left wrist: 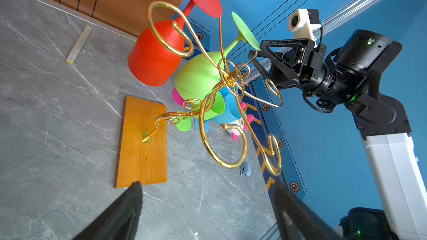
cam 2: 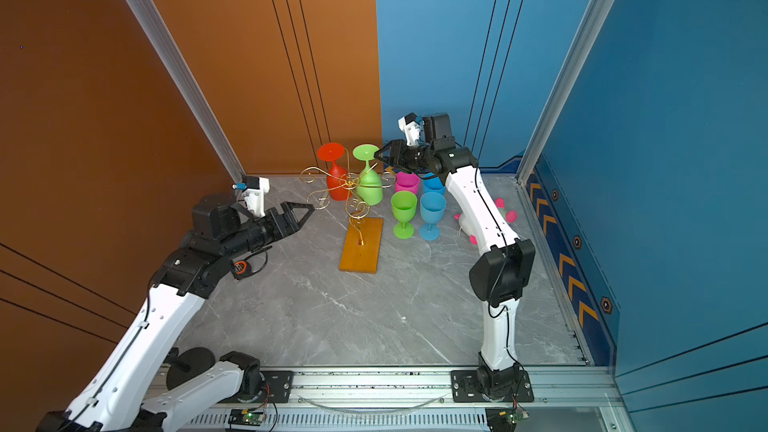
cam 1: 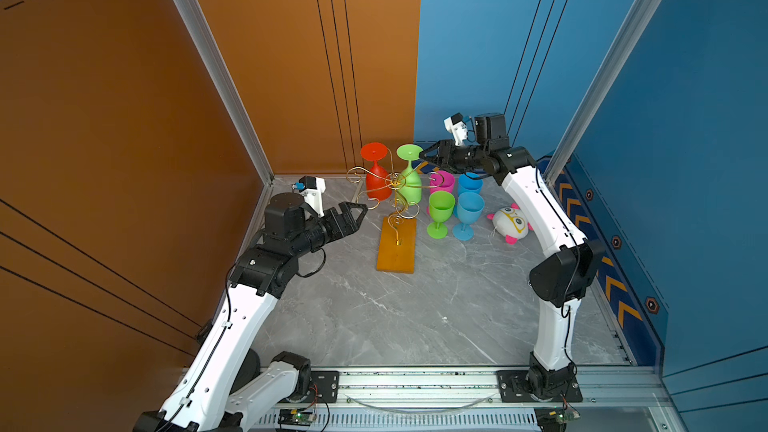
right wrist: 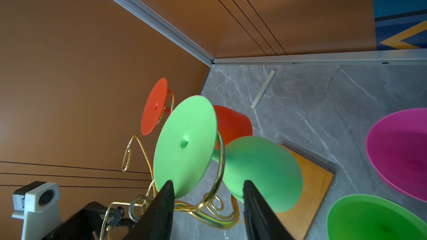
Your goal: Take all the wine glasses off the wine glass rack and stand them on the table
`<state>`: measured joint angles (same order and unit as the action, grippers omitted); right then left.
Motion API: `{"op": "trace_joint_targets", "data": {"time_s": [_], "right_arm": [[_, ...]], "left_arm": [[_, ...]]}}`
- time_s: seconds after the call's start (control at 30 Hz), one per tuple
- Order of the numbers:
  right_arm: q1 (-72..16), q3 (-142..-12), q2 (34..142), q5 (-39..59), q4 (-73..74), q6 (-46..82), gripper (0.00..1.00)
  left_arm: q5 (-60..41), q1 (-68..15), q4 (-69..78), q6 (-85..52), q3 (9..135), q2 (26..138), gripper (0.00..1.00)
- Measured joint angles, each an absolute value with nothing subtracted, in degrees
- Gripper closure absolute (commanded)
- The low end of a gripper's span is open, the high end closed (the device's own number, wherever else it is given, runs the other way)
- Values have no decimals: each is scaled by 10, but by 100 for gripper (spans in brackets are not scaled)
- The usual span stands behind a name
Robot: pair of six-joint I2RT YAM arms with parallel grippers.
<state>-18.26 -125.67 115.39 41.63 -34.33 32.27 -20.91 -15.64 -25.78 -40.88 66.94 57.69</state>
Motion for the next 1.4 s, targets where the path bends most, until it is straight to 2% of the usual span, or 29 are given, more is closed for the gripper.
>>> {"op": "trace_joint_targets", "data": {"time_s": [0.4, 0.67, 0.8, 1.13, 1.2, 1.3, 1.4], "right_arm": [[-174, -1154, 1083, 429, -297, 342, 53], [-172, -1055, 987, 429, -278, 344, 53], [-172, -1011, 948, 429, -272, 344, 55], [-181, -975, 930, 429, -253, 344, 69], [-184, -971, 928, 429, -250, 344, 69], [-188, -968, 925, 428, -244, 343, 62], [-189, -964, 913, 422, -246, 340, 60]], "left_arm": [[-244, -156, -190, -472, 670, 620, 60], [-243, -156, -175, -490, 670, 621, 75], [-243, -155, -176, -494, 668, 621, 80], [-243, -147, -173, -500, 665, 622, 88], [-243, -140, -169, -500, 664, 619, 90], [-243, -130, -169, -500, 658, 612, 90], [-245, -122, -169, -500, 656, 608, 85]]}}
